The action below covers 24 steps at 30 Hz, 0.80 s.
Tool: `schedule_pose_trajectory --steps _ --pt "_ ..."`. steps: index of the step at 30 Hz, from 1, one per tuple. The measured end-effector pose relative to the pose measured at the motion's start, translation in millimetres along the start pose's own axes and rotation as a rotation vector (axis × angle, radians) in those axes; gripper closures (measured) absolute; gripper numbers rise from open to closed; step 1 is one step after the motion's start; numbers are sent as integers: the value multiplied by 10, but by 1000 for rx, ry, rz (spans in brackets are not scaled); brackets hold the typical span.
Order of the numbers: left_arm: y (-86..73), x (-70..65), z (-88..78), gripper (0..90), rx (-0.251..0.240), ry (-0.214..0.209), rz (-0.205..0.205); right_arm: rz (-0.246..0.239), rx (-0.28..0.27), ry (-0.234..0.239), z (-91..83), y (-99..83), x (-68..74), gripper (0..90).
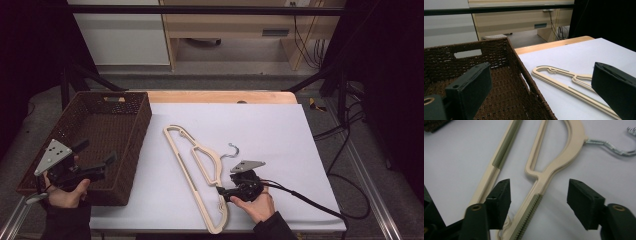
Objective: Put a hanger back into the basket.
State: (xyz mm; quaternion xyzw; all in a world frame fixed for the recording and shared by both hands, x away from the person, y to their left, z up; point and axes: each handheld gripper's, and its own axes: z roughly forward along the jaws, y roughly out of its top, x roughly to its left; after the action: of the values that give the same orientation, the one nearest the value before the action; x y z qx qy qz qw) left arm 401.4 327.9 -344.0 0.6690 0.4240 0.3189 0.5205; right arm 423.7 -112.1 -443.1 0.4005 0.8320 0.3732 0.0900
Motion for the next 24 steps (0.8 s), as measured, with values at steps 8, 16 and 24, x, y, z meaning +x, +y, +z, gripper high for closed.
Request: schedule_pose_trajectory --steps 8,16,24 --pt "4 -23 14 28 4 -3 9 37 97 6 199 -76 13 511" --pt "-4 -34 36 29 12 -7 11 95 116 36 273 -84 31 639" --pt "-8 -36 40 30 10 -7 8 129 110 34 254 -76 14 695"
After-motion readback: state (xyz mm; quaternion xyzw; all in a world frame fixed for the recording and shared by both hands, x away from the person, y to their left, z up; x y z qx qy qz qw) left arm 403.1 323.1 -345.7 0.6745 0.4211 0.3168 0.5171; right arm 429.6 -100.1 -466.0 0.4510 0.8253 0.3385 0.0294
